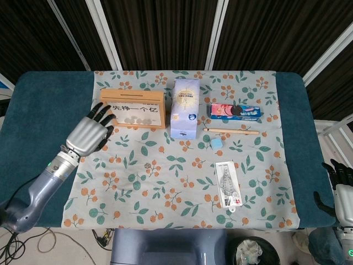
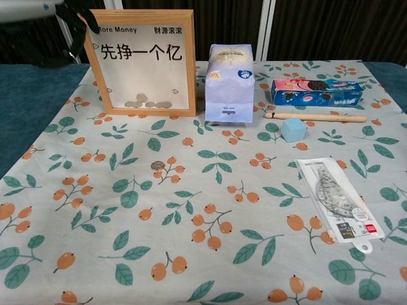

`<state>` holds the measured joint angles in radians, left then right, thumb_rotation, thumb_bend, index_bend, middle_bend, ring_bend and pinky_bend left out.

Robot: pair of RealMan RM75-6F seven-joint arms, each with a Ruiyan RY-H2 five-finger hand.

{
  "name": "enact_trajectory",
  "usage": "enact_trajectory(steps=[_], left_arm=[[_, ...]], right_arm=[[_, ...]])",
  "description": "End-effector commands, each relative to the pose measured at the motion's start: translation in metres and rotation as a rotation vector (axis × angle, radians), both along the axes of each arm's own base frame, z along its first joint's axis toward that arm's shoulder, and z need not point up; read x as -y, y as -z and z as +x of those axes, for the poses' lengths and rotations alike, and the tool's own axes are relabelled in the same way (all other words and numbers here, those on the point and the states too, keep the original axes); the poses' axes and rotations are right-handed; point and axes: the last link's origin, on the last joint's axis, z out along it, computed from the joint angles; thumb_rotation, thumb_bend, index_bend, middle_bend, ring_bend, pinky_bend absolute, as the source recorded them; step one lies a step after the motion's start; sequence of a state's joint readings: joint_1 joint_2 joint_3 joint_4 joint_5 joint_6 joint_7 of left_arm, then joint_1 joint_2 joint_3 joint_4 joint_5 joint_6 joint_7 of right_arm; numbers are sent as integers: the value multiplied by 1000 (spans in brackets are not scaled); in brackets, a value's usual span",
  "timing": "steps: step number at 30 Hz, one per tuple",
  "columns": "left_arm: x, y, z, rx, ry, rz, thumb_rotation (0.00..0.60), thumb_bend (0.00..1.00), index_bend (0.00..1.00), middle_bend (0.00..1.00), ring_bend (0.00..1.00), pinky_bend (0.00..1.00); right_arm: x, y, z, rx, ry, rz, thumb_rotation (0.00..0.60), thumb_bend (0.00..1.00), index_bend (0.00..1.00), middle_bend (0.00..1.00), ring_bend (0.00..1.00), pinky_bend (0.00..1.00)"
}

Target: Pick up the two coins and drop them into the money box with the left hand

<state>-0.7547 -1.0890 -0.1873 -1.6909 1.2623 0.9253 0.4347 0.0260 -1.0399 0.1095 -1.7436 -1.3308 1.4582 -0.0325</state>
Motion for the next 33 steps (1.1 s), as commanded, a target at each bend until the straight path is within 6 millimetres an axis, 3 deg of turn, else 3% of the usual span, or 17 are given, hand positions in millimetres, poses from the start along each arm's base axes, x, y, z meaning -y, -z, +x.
enact_trajectory(steps=[1,6,10,17,25,33], left_arm=[[-17,-44,38,-32,-81,-37,600,447,791,203,0,0],[-35,-89,73,-1,-250,-100,600,472,791,204,0,0],[-50,-102,86,-24,-293,-68,600,479,792,208,0,0],[-77,-94,98,-142,-309,-4,600,485,794,213,0,0],[-110,-72,114,-149,-330,8,600,492,797,215,0,0],[-131,-49,123,-151,-317,-19,600,492,802,215,0,0]], right_arm=[[1,0,0,7,3,-3,600,440,146,69,10,0],[2,1,0,17,9,-2,600,440,146,69,10,0],[3,1,0,19,8,-2,600,440,146,69,10,0],[3,0,-1,7,0,-11,600,440,146,69,10,0],[2,-2,-1,0,3,-28,600,439,145,69,10,0],[0,-5,-2,-2,8,-42,600,440,145,69,10,0]])
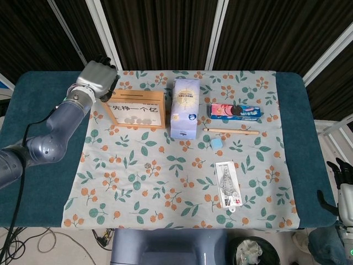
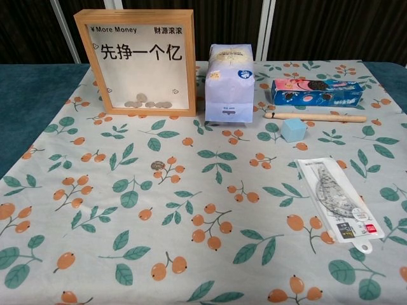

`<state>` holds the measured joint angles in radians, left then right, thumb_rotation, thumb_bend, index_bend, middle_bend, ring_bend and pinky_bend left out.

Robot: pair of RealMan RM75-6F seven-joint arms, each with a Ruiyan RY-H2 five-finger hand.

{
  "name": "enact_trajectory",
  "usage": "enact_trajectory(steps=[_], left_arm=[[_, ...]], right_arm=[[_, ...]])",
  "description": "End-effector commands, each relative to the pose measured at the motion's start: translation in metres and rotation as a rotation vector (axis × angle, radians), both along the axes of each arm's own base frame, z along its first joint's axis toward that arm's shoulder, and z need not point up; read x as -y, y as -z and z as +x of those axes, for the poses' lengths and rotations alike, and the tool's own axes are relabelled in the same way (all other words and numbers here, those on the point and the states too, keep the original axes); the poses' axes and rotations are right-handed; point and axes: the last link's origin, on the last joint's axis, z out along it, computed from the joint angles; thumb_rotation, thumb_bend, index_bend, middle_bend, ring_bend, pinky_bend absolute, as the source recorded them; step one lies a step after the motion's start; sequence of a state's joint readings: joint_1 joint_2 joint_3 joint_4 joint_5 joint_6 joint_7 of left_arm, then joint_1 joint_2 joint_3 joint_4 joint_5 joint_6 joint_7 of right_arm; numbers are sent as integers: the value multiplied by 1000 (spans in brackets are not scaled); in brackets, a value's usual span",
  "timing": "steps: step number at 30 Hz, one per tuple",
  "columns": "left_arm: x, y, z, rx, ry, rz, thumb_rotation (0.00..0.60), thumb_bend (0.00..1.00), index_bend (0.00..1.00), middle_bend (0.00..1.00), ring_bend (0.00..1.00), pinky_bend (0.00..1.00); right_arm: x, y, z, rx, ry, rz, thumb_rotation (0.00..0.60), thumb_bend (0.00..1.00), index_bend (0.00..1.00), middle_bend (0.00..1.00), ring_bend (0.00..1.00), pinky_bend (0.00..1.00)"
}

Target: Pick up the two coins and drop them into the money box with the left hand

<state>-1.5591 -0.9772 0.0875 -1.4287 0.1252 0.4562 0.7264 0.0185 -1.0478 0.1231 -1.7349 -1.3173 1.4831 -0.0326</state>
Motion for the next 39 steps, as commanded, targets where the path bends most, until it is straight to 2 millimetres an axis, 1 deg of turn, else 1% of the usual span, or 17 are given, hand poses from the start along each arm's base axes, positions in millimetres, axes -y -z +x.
enact_trajectory(steps=[1,5,11,15,23,31,39], left_arm=[[-7,11,5,-5,11,-12,600,492,802,215,0,0],[-12,22,7,-8,18,-23,600,491,802,215,0,0],[-19,33,8,11,13,-30,600,492,802,215,0,0],[-22,34,10,26,13,-28,600,492,802,215,0,0],[-27,36,4,16,3,-15,600,492,802,215,0,0],[-31,45,-1,28,1,-22,600,492,802,215,0,0],[-35,53,1,32,19,-19,600,491,781,214,0,0]], right_arm=[[0,-1,0,2,2,-4,600,440,145,69,10,0],[-1,-2,-1,2,4,-8,600,439,146,69,10,0],[-1,-4,-1,6,11,-19,600,440,146,69,10,0],[-1,-5,-2,10,16,-25,600,440,145,69,10,0],[-1,-5,-1,13,16,-20,600,439,146,69,10,0],[-2,-5,-1,14,20,-20,600,439,146,69,10,0],[-1,-6,-2,15,22,-22,600,439,146,69,10,0]])
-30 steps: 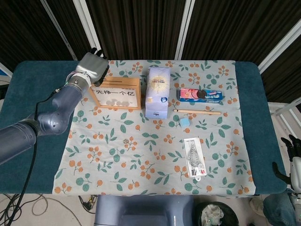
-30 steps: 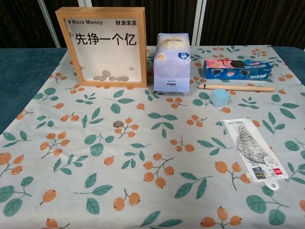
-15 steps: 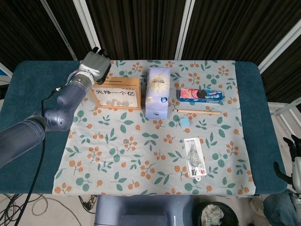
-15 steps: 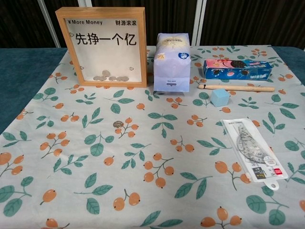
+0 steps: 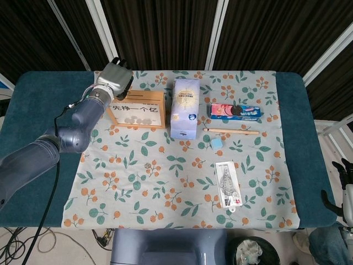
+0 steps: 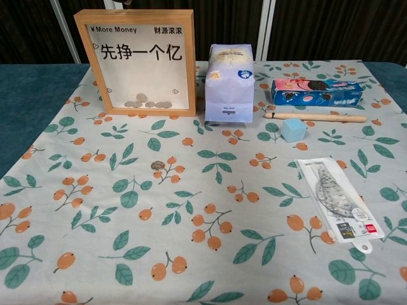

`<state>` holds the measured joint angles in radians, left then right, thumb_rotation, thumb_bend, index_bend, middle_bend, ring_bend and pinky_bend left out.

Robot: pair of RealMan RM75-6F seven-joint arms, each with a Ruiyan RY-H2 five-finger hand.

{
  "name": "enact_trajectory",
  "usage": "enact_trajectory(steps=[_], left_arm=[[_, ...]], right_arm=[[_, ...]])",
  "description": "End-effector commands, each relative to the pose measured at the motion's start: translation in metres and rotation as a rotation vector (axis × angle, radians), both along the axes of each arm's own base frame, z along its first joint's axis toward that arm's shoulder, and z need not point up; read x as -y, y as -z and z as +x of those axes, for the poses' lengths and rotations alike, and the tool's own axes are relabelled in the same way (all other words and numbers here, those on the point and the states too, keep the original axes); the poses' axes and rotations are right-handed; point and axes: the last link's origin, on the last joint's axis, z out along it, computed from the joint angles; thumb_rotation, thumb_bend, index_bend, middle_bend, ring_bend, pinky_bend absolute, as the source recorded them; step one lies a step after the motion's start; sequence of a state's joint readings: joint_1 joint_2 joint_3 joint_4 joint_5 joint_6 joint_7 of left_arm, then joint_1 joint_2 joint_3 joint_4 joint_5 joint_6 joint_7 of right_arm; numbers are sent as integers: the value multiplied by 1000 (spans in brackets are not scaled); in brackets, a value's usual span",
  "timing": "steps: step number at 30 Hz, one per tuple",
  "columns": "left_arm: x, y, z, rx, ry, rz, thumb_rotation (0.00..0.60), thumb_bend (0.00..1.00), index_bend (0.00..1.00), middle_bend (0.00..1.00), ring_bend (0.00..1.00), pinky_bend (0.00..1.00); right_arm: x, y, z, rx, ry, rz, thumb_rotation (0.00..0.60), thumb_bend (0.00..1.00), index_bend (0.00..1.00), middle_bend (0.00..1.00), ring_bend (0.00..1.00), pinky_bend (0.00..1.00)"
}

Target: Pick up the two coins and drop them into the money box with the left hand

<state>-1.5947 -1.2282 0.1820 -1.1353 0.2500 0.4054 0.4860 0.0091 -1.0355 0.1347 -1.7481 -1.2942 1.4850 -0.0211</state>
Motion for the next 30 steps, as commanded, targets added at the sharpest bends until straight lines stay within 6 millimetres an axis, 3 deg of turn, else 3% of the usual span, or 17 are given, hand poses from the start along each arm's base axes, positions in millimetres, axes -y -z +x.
enact_trajectory(steps=[1,30], left_arm=[[0,3,1,1,6,0,600,491,779,214,0,0],[0,13,5,2,14,-11,600,483,767,216,0,0]], right_arm=[[0,0,0,0,1,-1,600,439,146,69,10,0],[0,-3,-1,2,10,-13,600,440,145,69,10,0]])
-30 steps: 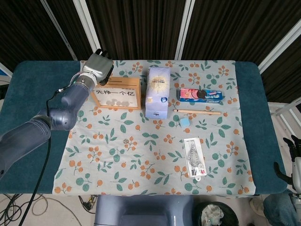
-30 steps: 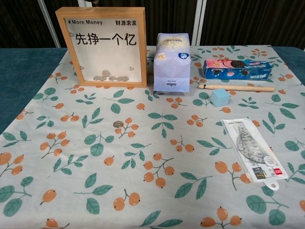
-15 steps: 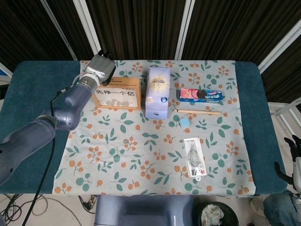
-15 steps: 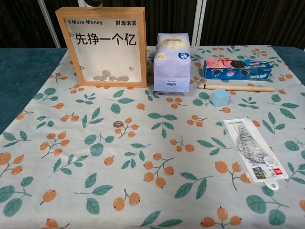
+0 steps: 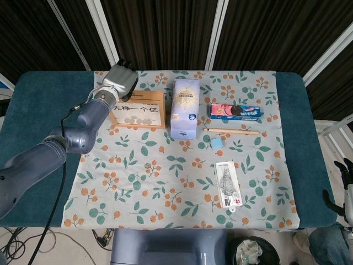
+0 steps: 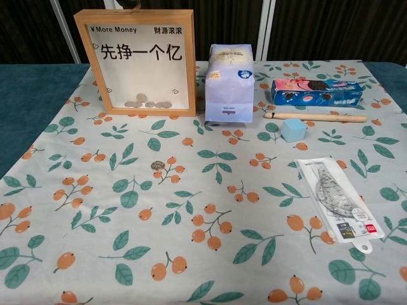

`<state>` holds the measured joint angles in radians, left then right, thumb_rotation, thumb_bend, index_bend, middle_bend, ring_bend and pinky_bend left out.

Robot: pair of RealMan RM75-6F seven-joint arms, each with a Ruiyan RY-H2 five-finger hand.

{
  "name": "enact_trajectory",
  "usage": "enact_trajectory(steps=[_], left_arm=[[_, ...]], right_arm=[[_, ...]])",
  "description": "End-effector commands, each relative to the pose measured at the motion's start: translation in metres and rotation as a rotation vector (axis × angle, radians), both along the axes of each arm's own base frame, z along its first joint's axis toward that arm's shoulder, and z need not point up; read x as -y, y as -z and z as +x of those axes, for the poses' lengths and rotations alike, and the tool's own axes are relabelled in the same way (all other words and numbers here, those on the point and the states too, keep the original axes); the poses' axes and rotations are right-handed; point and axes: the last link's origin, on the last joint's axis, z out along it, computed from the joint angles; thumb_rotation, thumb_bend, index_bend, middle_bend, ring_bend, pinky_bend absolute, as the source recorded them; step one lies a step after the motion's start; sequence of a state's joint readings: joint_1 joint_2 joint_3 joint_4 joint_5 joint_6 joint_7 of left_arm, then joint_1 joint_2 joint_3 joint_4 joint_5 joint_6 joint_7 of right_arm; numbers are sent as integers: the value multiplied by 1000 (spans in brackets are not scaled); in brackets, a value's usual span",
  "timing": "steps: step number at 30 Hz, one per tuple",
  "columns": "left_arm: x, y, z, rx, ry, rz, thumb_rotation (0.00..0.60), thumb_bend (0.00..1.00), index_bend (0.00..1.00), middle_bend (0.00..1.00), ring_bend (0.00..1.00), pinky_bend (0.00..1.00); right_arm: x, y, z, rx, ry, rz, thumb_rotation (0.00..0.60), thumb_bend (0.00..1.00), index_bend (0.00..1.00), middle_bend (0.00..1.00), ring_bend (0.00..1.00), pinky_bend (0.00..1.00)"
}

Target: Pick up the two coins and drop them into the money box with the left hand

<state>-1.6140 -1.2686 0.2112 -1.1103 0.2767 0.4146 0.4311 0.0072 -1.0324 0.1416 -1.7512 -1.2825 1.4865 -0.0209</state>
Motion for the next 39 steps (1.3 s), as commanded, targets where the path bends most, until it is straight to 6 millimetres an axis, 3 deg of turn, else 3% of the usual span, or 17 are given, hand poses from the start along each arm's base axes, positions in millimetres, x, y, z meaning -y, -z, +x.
enact_trajectory(steps=[1,26,39], left_arm=[[1,1,0,-2,-2,-2,600,483,767,216,0,0],[0,7,0,-19,-2,-1,600,483,761,215,0,0],[0,8,-1,-45,2,2,600,476,601,214,0,0]], right_arm=[[0,0,0,1,3,-2,600,439,145,69,10,0],[1,-1,-1,5,13,-8,600,440,146,69,10,0],[0,-2,-2,0,35,-6,600,440,146,69,11,0]])
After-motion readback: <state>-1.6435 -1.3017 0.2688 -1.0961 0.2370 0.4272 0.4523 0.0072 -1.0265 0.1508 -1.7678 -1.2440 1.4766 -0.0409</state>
